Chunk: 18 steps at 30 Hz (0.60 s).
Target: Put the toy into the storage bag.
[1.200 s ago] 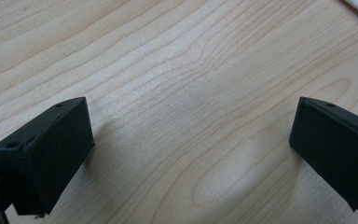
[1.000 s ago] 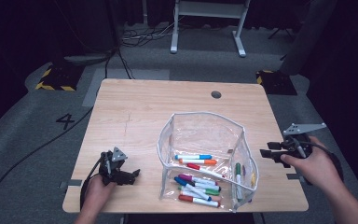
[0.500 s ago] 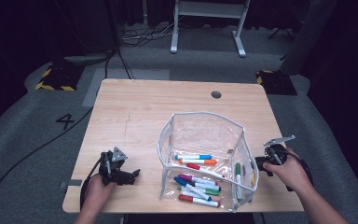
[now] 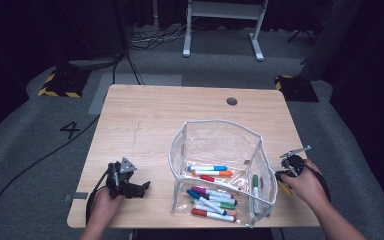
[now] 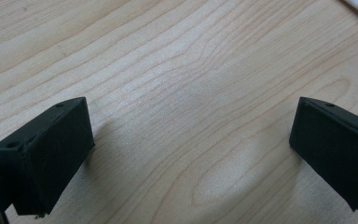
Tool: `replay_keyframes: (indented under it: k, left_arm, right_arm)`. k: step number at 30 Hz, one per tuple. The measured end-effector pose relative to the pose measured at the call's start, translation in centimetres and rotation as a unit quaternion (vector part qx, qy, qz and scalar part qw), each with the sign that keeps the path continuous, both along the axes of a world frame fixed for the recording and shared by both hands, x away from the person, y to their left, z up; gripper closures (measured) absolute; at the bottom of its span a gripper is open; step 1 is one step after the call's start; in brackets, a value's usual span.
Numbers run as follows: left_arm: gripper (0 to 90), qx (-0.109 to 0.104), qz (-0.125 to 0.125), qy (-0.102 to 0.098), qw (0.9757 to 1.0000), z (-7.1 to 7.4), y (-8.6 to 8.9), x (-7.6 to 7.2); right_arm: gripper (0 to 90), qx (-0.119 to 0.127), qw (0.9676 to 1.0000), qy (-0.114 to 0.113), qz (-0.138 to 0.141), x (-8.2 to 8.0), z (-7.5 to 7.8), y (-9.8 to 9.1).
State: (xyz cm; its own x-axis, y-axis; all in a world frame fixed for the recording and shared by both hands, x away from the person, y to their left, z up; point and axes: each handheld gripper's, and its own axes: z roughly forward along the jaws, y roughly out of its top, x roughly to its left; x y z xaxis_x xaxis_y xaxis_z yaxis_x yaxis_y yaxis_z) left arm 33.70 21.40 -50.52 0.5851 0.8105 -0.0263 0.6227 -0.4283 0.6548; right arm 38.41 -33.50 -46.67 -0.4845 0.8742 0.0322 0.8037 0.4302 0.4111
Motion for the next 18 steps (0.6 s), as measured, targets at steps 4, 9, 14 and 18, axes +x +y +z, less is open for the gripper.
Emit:
replay_keyframes:
  k: [4,9,14,18]
  left_arm:
    - [0.0,0.0,0.0,0.0,1.0,0.0,0.0,0.0]
    - [0.0,0.0,0.0,0.0,1.0,0.0,0.0,0.0]
    - [0.0,0.0,0.0,0.0,1.0,0.0,0.0,0.0]
    - [0.0,0.0,0.0,0.0,1.0,0.0,0.0,0.0]
  right_arm:
    - [77.0,0.039,0.9992,-0.002,-0.001,-0.2,1.0,-0.2]
    - [77.0,0.074,0.9971,-0.017,0.006,-0.8,4.1,-0.6]
    - [77.0,0.086,0.9953,-0.041,0.015,-1.8,8.0,-0.4]
    - [77.0,0.097,0.9931,-0.06,0.028,-2.7,11.2,0.1]
